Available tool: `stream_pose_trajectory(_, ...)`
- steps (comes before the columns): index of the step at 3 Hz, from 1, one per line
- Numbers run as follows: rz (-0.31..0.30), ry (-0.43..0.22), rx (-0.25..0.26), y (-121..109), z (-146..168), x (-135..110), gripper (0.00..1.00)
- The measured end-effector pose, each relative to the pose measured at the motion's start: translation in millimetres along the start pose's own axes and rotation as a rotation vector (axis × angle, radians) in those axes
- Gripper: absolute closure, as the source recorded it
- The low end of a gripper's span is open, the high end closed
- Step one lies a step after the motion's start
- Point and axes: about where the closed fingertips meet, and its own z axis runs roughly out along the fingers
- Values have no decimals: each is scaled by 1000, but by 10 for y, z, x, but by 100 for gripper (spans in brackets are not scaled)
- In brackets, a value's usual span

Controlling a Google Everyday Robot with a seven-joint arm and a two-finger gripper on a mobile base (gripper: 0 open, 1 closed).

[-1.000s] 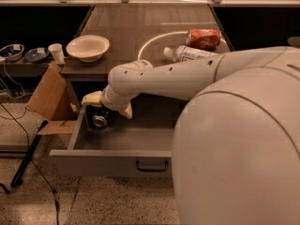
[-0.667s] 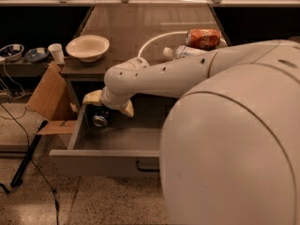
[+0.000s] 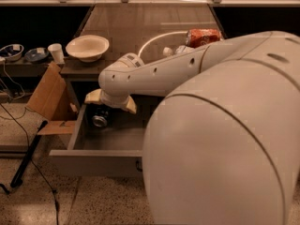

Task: Pick pepsi can from top drawer and place on counter

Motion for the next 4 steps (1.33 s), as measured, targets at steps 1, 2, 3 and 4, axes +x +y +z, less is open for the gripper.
stream_pose_trajectory(1, -47, -11, 21, 7, 4, 24, 0)
stream_pose_trajectory(2, -84, -18, 46, 12, 52, 68, 0)
stream_pose_trajectory(3, -105, -25, 68, 39, 112, 101, 0)
stream_pose_trajectory(4, -116, -29, 88, 93, 176, 119, 0)
